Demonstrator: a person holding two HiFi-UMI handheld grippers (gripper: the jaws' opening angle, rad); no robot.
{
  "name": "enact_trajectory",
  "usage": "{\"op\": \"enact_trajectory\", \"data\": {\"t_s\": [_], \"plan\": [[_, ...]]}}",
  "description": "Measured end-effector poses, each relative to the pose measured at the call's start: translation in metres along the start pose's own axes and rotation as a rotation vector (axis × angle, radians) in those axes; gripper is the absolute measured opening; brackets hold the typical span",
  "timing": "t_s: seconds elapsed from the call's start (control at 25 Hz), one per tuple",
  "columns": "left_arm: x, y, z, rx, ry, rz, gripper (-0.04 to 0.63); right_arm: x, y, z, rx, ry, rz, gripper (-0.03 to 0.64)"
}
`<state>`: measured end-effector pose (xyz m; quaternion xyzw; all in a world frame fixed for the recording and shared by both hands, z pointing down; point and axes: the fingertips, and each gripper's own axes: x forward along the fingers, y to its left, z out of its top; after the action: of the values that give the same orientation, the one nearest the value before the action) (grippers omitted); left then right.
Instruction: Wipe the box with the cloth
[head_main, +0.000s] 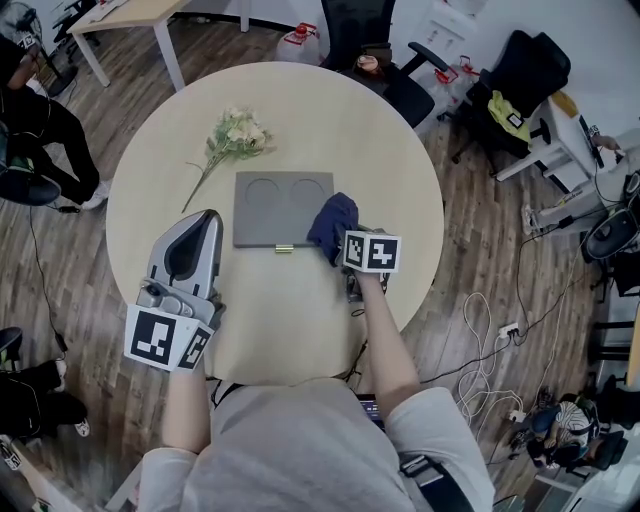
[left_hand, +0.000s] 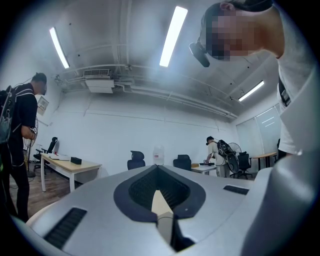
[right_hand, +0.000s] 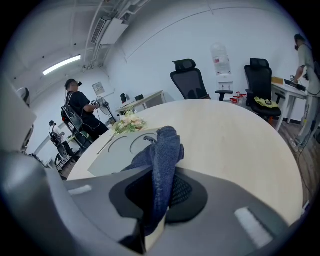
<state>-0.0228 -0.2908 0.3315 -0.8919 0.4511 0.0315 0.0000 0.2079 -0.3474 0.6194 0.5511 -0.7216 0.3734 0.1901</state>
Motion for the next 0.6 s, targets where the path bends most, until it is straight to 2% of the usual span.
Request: {"op": "enact_trajectory", "data": {"t_s": [0.24,0.6], "plan": [[-0.002,-0.003,-0.004,0.002,0.000,0.003,0.008,-0.005,-0.014,-0.011,0.016,-0.008,-0.017,0.048],[-0.005,-0.010,0.002,0.009,-0.013,-0.029,0.008,-0.013,-0.012,-0.019,-0.042,-0.002,-0.069,0.048]]}}
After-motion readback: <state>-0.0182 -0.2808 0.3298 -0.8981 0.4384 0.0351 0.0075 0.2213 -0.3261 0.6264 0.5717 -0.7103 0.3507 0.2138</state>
